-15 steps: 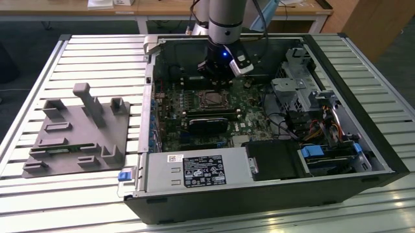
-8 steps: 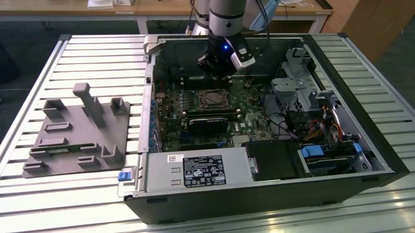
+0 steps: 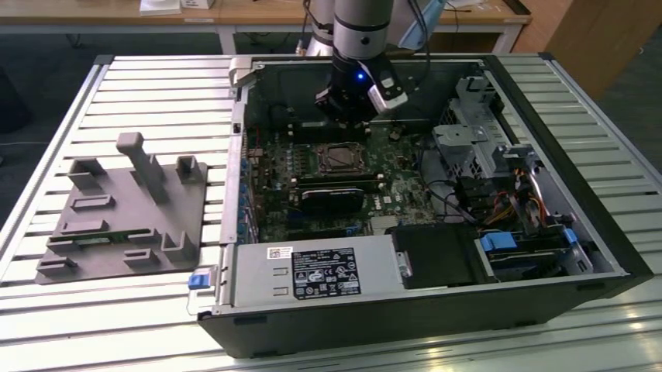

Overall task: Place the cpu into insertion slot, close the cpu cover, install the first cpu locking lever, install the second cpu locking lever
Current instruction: 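Install the first cpu locking lever, then install the second cpu locking lever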

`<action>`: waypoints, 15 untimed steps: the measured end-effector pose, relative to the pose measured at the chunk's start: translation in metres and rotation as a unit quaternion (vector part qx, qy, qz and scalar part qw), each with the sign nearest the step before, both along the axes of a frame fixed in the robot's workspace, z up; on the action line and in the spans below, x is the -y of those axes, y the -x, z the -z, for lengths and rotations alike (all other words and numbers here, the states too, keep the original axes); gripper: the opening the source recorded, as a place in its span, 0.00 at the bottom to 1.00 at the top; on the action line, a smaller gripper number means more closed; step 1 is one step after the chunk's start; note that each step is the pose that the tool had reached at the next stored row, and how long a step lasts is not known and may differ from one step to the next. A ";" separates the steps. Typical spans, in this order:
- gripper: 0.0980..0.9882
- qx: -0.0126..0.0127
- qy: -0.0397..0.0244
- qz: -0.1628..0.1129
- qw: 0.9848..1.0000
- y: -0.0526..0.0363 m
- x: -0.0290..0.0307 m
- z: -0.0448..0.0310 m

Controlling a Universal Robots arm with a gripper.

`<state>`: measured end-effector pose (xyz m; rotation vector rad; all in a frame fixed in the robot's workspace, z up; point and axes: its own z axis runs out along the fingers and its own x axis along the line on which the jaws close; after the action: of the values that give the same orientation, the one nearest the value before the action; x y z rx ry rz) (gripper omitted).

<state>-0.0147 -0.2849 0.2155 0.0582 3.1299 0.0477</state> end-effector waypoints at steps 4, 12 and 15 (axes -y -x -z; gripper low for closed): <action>0.01 0.000 0.000 0.000 1.000 -0.0001 0.0007 0.0002; 0.01 0.000 0.000 0.000 1.000 -0.0001 0.0027 0.0001; 0.01 0.000 0.000 0.000 1.000 -0.0001 0.0048 0.0002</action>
<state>-0.0146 -0.2896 0.2153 0.0581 3.1299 0.0478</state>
